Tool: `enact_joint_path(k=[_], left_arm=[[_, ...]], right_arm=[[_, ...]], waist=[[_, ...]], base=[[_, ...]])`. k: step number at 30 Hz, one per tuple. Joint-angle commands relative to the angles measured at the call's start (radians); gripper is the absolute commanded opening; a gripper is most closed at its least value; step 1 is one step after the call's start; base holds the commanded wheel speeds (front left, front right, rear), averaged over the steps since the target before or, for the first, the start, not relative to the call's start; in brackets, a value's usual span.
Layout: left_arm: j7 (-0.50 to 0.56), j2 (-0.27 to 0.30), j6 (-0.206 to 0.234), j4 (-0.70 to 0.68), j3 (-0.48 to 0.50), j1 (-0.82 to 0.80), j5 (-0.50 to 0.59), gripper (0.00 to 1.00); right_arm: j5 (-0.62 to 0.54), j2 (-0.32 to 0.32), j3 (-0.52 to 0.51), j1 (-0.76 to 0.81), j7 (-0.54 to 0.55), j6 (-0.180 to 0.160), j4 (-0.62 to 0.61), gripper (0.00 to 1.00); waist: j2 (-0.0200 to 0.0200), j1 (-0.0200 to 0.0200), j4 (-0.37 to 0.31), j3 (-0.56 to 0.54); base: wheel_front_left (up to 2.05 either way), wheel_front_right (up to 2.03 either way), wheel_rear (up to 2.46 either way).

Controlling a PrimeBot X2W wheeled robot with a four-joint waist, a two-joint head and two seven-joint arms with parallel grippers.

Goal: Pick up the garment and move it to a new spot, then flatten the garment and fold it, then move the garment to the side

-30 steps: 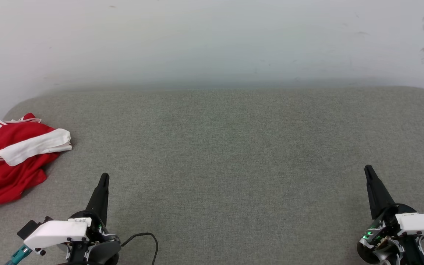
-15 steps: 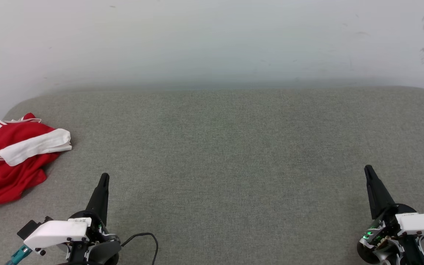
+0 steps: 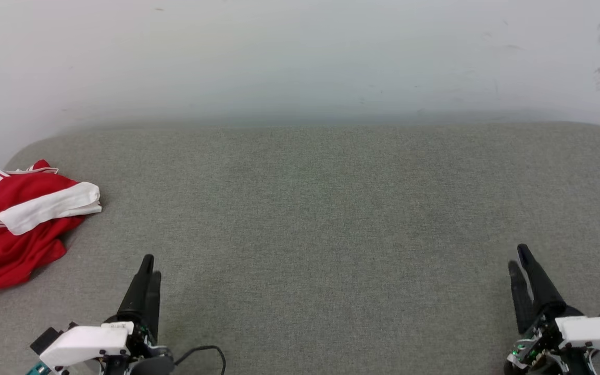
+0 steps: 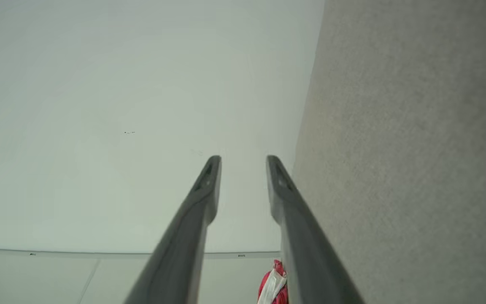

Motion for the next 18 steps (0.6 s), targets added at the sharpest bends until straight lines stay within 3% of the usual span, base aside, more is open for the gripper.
enact_joint_path(k=[1,18], left_arm=[[-0.001,-0.001,0.0,0.007,-0.001,0.008,0.0,1.0],[-0.081,0.0,0.0,-0.018,-0.025,0.042,0.054,1.0]], right_arm=[[0.0,0.0,0.0,0.008,0.0,0.0,0.006,1.0],[-0.093,0.0,0.034,0.02,-0.081,0.0,0.005,1.0]], waist=[[0.0,0.0,0.0,0.0],[0.0,0.0,-0.001,0.001]], base=[[0.0,0.0,0.0],[0.0,0.0,0.0]])
